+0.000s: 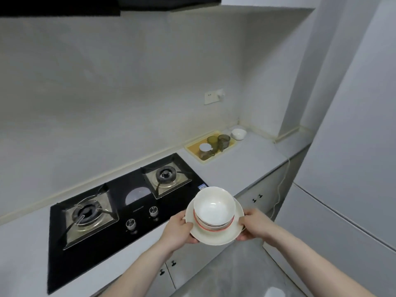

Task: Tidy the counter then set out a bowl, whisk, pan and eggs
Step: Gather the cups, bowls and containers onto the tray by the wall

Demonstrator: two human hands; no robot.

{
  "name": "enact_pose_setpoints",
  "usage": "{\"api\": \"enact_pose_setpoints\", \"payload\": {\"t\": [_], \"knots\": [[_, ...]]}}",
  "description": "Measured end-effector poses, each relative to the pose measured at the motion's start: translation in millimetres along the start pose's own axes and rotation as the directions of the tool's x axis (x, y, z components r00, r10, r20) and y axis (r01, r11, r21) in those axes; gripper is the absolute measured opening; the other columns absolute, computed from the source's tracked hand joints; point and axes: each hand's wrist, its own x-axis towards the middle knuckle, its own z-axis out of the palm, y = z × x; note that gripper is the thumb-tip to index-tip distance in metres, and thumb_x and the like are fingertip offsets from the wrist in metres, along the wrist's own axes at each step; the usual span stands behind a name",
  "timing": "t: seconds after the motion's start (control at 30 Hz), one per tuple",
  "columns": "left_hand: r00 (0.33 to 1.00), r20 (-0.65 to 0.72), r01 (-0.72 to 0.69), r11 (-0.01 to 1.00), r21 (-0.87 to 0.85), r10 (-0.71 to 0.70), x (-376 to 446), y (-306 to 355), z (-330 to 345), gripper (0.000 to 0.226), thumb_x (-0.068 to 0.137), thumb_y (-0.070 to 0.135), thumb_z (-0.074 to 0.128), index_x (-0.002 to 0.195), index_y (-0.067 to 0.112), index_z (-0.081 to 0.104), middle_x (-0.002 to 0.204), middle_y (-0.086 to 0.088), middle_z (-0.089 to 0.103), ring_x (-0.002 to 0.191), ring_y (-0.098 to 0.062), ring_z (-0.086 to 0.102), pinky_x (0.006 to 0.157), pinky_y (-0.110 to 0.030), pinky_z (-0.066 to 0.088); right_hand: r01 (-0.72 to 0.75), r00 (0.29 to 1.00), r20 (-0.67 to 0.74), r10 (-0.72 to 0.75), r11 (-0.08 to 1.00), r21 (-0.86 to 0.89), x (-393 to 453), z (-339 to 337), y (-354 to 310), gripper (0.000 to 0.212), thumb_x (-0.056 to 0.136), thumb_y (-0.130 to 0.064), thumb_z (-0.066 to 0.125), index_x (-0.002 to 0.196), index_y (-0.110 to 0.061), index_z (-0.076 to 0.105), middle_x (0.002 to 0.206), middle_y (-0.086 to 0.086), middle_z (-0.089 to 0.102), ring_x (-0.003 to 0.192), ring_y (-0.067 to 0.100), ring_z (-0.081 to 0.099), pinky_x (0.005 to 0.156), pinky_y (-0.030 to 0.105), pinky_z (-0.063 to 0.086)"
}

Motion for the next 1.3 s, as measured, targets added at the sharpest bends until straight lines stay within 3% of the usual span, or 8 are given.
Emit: {"api": "enact_pose_setpoints", "payload": {"t": [0.2, 0.33, 0.47, 0.63, 0.73, 0.83, 1.0, 1.3], "knots": [[0.998, 0.069, 0.001, 1.0, 0.018, -0.002, 83.4, 26.8, 62.3, 0.039, 0.086, -0.002, 0.05, 0.117, 0.014, 0.065, 0.095, -0.012, 0.078, 0.089, -0.031, 0.076, 0.079, -0.052, 0.062, -0.021, 0.996, -0.081, 0.028, 0.997, 0.077, 46.9, -69.7, 16.2, 0.03, 0.083, 0.006, 0.039, 0.081, -0.001, 0.068, 0.073, 0.016, 0.075, 0.075, 0.035, 0.077, 0.07, 0.041, 0.065], [0.994, 0.107, -0.014, 1.0, 0.025, 0.011, 142.0, 49.6, 101.2, 0.04, 0.075, 0.01, 0.058, 0.114, 0.012, 0.067, 0.093, -0.008, 0.078, 0.088, -0.028, 0.076, 0.075, -0.047, 0.063, -0.041, 0.99, -0.13, 0.054, 0.994, 0.099, 93.5, -113.9, 20.5, 0.033, 0.08, 0.006, 0.038, 0.08, -0.002, 0.07, 0.075, 0.02, 0.075, 0.075, 0.037, 0.077, 0.069, 0.041, 0.065], [0.991, 0.129, 0.015, 0.998, 0.065, -0.024, 202.7, 70.1, 130.5, 0.034, 0.089, 0.007, 0.06, 0.12, 0.019, 0.063, 0.099, -0.008, 0.077, 0.085, -0.025, 0.077, 0.068, -0.036, 0.063, -0.1, 0.981, -0.155, 0.113, 0.991, 0.089, 145.0, -152.4, 21.7, 0.036, 0.073, 0.0, 0.038, 0.086, -0.003, 0.072, 0.074, 0.021, 0.075, 0.071, 0.034, 0.077, 0.063, 0.035, 0.062], [0.981, 0.174, 0.056, 0.984, 0.169, -0.086, 282.8, 93.4, 150.7, 0.049, 0.086, 0.01, 0.059, 0.134, 0.021, 0.054, 0.105, -0.006, 0.075, 0.084, -0.023, 0.077, 0.07, -0.037, 0.064, -0.125, 0.974, -0.181, 0.139, 0.988, 0.085, 208.0, -192.8, 15.9, 0.036, 0.072, -0.003, 0.039, 0.087, -0.004, 0.072, 0.071, 0.019, 0.075, 0.067, 0.032, 0.077, 0.061, 0.034, 0.062], [0.977, 0.168, 0.089, 0.971, 0.222, -0.128, 319.9, 109.6, 161.8, 0.054, 0.084, 0.011, 0.061, 0.136, 0.022, 0.051, 0.109, -0.006, 0.072, 0.087, -0.023, 0.076, 0.073, -0.037, 0.064, -0.143, 0.967, -0.192, 0.166, 0.982, 0.127, 239.8, -209.8, 10.6, 0.037, 0.073, -0.002, 0.039, 0.093, 0.001, 0.07, 0.071, 0.02, 0.075, 0.063, 0.032, 0.075, 0.064, 0.041, 0.064], [0.974, 0.155, 0.12, 0.955, 0.271, -0.167, 359.2, 118.0, 172.3, 0.054, 0.087, 0.009, 0.058, 0.14, 0.019, 0.05, 0.116, -0.003, 0.068, 0.092, -0.021, 0.074, 0.071, -0.032, 0.063, -0.193, 0.957, -0.188, 0.221, 0.969, 0.157, 276.5, -226.6, 10.8, 0.03, 0.078, -0.003, 0.042, 0.098, -0.005, 0.065, 0.077, 0.019, 0.076, 0.064, 0.033, 0.076, 0.06, 0.04, 0.063], [0.964, 0.114, 0.192, 0.924, 0.33, -0.241, 413.7, 127.2, 185.3, 0.045, 0.092, 0.009, 0.054, 0.137, 0.015, 0.053, 0.112, 0.001, 0.067, 0.097, -0.019, 0.07, 0.075, -0.027, 0.062, -0.275, 0.938, -0.167, 0.302, 0.947, 0.169, 342.8, -247.8, 10.2, 0.023, 0.086, -0.006, 0.051, 0.107, -0.008, 0.06, 0.089, 0.019, 0.075, 0.071, 0.036, 0.076, 0.067, 0.048, 0.064], [0.933, 0.044, 0.319, 0.876, 0.361, -0.358, 491.8, 125.6, 193.3, 0.062, 0.096, 0.006, 0.046, 0.155, 0.011, 0.029, 0.142, -0.007, 0.05, 0.099, -0.019, 0.066, 0.071, -0.023, 0.059, -0.297, 0.939, -0.134, 0.318, 0.942, 0.152, 462.4, -286.8, 4.6, 0.016, 0.088, -0.007, 0.061, 0.103, -0.009, 0.068, 0.1, 0.017, 0.072, 0.077, 0.036, 0.073, 0.057, 0.044, 0.063]]}}
